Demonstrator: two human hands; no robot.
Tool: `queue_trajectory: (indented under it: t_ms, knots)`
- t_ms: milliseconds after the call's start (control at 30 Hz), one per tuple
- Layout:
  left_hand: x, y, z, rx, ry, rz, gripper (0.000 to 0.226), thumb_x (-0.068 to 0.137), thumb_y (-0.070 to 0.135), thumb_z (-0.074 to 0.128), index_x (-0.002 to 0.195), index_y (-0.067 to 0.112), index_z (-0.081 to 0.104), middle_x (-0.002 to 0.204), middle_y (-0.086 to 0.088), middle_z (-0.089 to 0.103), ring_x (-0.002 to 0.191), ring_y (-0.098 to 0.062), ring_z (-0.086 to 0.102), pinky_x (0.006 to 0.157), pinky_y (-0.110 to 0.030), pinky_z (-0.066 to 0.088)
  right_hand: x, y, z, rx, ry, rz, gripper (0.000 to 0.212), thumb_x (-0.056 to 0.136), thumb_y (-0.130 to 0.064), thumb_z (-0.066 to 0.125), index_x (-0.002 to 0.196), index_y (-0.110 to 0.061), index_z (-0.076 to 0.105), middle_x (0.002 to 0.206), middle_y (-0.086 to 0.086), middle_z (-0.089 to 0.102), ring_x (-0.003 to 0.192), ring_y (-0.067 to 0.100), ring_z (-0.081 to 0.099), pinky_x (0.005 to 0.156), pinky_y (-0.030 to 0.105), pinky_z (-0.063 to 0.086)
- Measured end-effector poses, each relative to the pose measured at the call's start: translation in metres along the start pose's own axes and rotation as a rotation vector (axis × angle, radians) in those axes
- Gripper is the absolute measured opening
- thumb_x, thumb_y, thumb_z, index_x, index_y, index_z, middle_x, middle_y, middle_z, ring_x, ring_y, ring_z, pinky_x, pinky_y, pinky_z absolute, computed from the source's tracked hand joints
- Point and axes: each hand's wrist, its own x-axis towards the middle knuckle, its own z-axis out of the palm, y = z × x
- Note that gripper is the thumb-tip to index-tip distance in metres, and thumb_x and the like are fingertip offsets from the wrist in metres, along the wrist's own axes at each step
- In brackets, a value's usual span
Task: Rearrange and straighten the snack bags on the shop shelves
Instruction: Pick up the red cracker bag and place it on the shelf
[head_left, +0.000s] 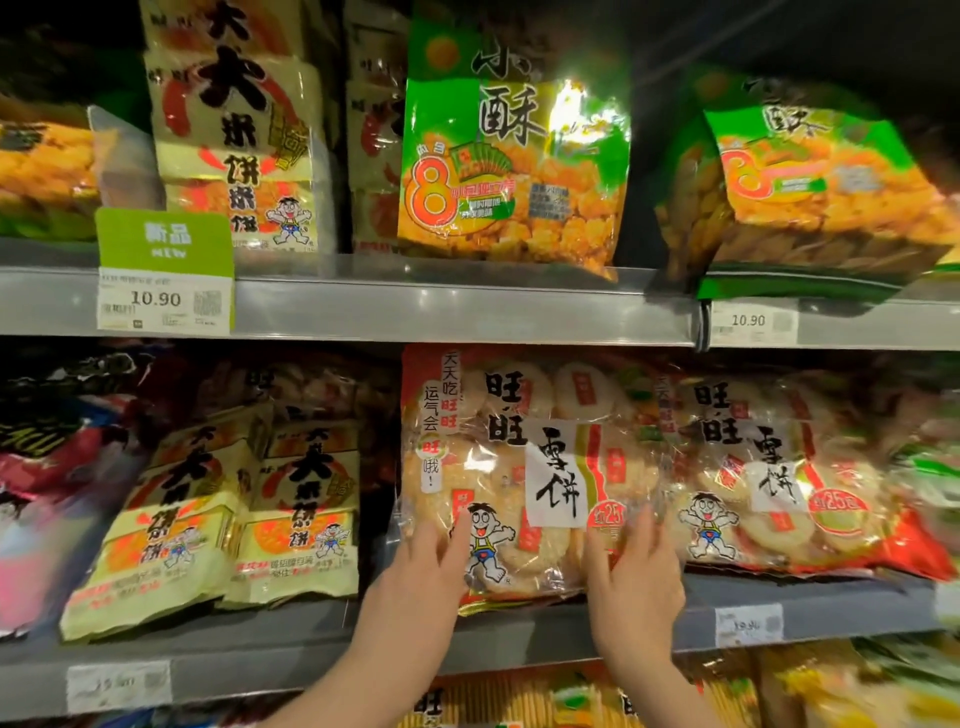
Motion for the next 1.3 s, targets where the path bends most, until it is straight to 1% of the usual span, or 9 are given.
queue_trajectory:
  t_ms: [100, 200, 300, 367, 467, 767, 900, 1133, 1300]
  knots:
    - [-0.002, 0.0, 0.004, -0.04, -0.051, -0.042, 0.097, 0.058, 0.039, 0.084, 0.139, 0.009, 0.039, 0.102, -0.008, 0.056, 0.075, -0.016, 0.059, 0.047, -0.018, 0.046, -0.022, -0.002, 0.006, -0.277, -0.021, -0.258, 0.069, 0.085, -0.064, 0.03, 0.14, -0.024, 0.03, 0.152, 0.009, 0.022, 0.142, 0.025, 0.019, 0.11, 0.049, 0.018]
    - [-0.003, 0.005, 0.016, -0.006, -0.017, -0.002, 0.105, 0.021, 0.044, 0.092, 0.116, 0.008, 0.064, 0.091, -0.012, 0.065, 0.064, -0.022, 0.064, 0.037, -0.022, 0.048, -0.037, -0.006, 0.014, -0.308, -0.076, -0.372, 0.054, 0.074, -0.055, 0.057, 0.119, -0.027, 0.051, 0.124, 0.006, 0.058, 0.115, 0.025, 0.051, 0.086, 0.043, 0.046]
    - [-0.006, 0.006, 0.017, -0.042, -0.029, -0.015, 0.11, 0.028, 0.044, 0.092, 0.125, 0.011, 0.051, 0.1, -0.013, 0.064, 0.073, -0.024, 0.066, 0.046, -0.026, 0.054, -0.039, -0.009, 0.014, -0.181, -0.104, -0.465, 0.048, 0.061, -0.041, 0.081, 0.1, -0.034, 0.053, 0.097, -0.004, 0.062, 0.084, 0.018, 0.063, 0.063, 0.03, 0.046]
    - [-0.007, 0.009, 0.011, -0.095, -0.053, -0.039, 0.103, 0.058, 0.044, 0.082, 0.14, 0.013, 0.027, 0.123, -0.014, 0.052, 0.099, -0.026, 0.06, 0.069, -0.031, 0.057, -0.039, -0.012, 0.016, -0.138, -0.093, -0.579, 0.049, 0.064, -0.041, 0.079, 0.102, -0.037, 0.048, 0.093, -0.007, 0.055, 0.084, 0.015, 0.057, 0.069, 0.028, 0.04]
    - [-0.009, 0.014, 0.009, -0.162, -0.026, -0.032, 0.07, 0.095, 0.029, 0.044, 0.147, 0.02, -0.001, 0.149, -0.004, 0.015, 0.132, -0.02, 0.027, 0.106, -0.028, 0.034, -0.037, -0.029, 0.023, -0.155, -0.075, -0.721, 0.069, 0.056, -0.048, 0.078, 0.117, -0.039, 0.048, 0.11, -0.004, 0.045, 0.1, 0.016, 0.045, 0.086, 0.036, 0.032]
    - [-0.013, -0.041, -0.001, -0.579, 0.305, -0.242, 0.019, 0.094, 0.013, 0.039, 0.109, 0.024, 0.043, 0.111, 0.002, 0.043, 0.082, 0.0, 0.048, 0.067, -0.011, 0.038, -0.033, -0.064, 0.038, -0.311, -0.009, -0.969, 0.091, 0.057, -0.061, 0.071, 0.137, -0.034, 0.039, 0.144, -0.003, 0.035, 0.132, 0.024, 0.03, 0.104, 0.051, 0.021]
    - [0.01, -0.063, 0.006, -0.624, 0.287, -0.402, 0.038, 0.095, 0.009, 0.038, 0.132, 0.014, 0.043, 0.13, -0.005, 0.044, 0.094, -0.008, 0.046, 0.081, -0.02, 0.037, -0.035, -0.049, 0.042, -0.306, 0.059, -0.984, 0.078, 0.065, -0.047, 0.071, 0.135, -0.028, 0.042, 0.137, -0.004, 0.042, 0.128, 0.025, 0.035, 0.101, 0.051, 0.024]
    - [0.022, -0.062, 0.012, -0.636, 0.08, -0.319, 0.038, 0.098, 0.023, 0.036, 0.135, 0.022, 0.046, 0.114, 0.01, 0.034, 0.096, -0.003, 0.04, 0.083, -0.018, 0.033, -0.038, -0.044, 0.041, -0.238, 0.103, -1.086, 0.07, 0.068, -0.025, 0.073, 0.131, -0.032, 0.043, 0.132, -0.008, 0.043, 0.12, 0.019, 0.041, 0.101, 0.047, 0.027]
    - [0.023, -0.068, 0.005, -0.409, 0.036, -0.344, 0.025, 0.09, 0.04, 0.044, 0.08, 0.024, 0.06, 0.112, 0.007, 0.04, 0.099, -0.012, 0.046, 0.078, -0.03, 0.048, -0.039, -0.044, 0.04, -0.336, -0.072, -1.171, 0.069, 0.064, -0.022, 0.073, 0.126, -0.04, 0.049, 0.138, -0.01, 0.043, 0.123, 0.021, 0.043, 0.103, 0.047, 0.022]
